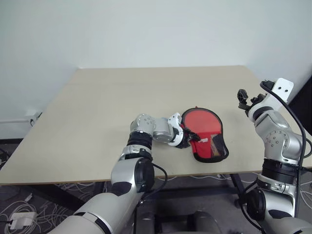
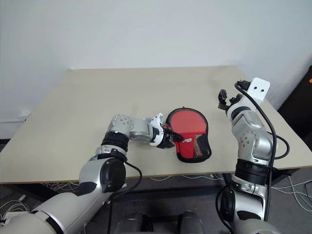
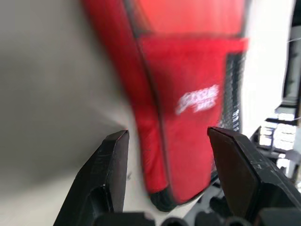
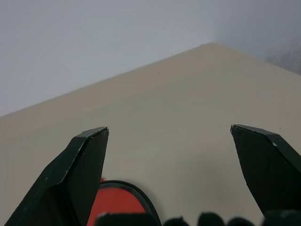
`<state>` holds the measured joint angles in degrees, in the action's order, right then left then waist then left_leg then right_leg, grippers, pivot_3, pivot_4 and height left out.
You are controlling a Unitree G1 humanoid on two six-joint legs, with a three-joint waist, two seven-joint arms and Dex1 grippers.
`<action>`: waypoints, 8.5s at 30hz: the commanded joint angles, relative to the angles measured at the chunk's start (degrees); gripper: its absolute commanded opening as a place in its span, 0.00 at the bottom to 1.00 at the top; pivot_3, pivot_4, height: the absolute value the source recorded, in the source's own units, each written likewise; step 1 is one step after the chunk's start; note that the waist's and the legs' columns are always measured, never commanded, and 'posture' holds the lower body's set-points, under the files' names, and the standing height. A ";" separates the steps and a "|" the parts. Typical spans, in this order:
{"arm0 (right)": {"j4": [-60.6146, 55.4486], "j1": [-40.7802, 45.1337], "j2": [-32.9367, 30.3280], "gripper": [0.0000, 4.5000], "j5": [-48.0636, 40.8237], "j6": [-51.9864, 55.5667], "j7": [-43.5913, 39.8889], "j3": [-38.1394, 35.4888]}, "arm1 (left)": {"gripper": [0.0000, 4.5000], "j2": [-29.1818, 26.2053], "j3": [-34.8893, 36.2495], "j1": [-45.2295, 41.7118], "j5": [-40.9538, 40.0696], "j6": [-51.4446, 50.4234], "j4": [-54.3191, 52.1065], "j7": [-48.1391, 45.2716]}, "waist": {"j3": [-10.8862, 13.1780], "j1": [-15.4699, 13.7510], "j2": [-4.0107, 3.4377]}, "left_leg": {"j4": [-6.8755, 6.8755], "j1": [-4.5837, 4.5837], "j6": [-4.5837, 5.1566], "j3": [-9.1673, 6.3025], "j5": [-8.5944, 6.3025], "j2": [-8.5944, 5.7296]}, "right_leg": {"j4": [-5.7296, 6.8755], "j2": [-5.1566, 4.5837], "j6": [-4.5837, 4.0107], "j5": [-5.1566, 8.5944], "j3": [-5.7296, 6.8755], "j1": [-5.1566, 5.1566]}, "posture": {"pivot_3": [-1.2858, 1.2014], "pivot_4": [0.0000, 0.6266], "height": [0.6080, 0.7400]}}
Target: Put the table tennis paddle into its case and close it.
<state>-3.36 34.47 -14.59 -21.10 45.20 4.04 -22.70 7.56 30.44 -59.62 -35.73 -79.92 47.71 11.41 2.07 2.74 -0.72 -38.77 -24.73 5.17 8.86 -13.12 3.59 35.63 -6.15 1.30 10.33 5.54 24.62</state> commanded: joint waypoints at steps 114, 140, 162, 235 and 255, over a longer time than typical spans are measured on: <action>2.29 1.19 -0.87 1.00 3.32 -5.58 -0.79 3.16 | 0.52 4.34 -0.96 10.45 -13.74 -12.51 -20.48 3.92 | 0.15 -0.02 0.01 | 0.46 0.05 0.01 -0.06 0.01 -0.64 | -0.07 -0.68 0.15 0.19 0.11 0.09 | 0.52 0.00 0.88; 1.75 0.04 -0.50 1.00 3.67 -6.12 -0.07 3.03 | 0.52 7.12 -7.13 5.51 -10.12 -4.65 -11.96 -5.68 | 0.16 -1.33 0.03 | 0.48 0.04 0.11 -0.22 -0.05 -0.58 | -0.25 -0.91 0.15 0.21 0.15 -0.03 | 0.52 0.00 0.88; 2.61 0.14 -0.48 1.00 3.87 -7.38 0.06 3.22 | 0.40 8.50 -11.29 5.76 -7.68 4.01 -4.13 -10.83 | 0.17 -1.54 0.02 | 0.54 0.04 0.15 -0.33 -0.07 -0.56 | -0.60 -0.86 0.15 0.17 0.23 -0.11 | 0.52 0.00 0.88; 3.96 -0.45 0.02 1.00 3.83 -8.98 -0.27 6.09 | 0.01 -30.88 -34.50 30.29 -77.27 1.44 -36.70 23.36 | 0.19 -0.07 -0.01 | 0.75 -0.02 -0.24 -0.10 0.16 -0.76 | -0.66 -0.71 0.21 0.03 -0.03 -0.03 | 0.52 0.00 0.88; 3.28 -0.54 -0.22 1.00 1.96 -6.41 -3.18 7.29 | 0.57 -47.07 -36.17 22.72 -68.53 -4.00 -38.92 5.24 | 0.19 -0.12 -0.02 | 0.95 0.00 -0.42 -0.02 0.27 -0.81 | -0.66 -0.61 0.23 0.05 -0.03 0.07 | 0.52 0.00 0.88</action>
<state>1.72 32.48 -14.33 -18.09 38.40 2.56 -15.57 -38.35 -7.44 -33.89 -107.47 -82.74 10.29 21.83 2.25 2.62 -0.74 -37.83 -24.73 4.74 8.87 -12.85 2.78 34.97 -6.76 1.53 10.39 5.52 24.68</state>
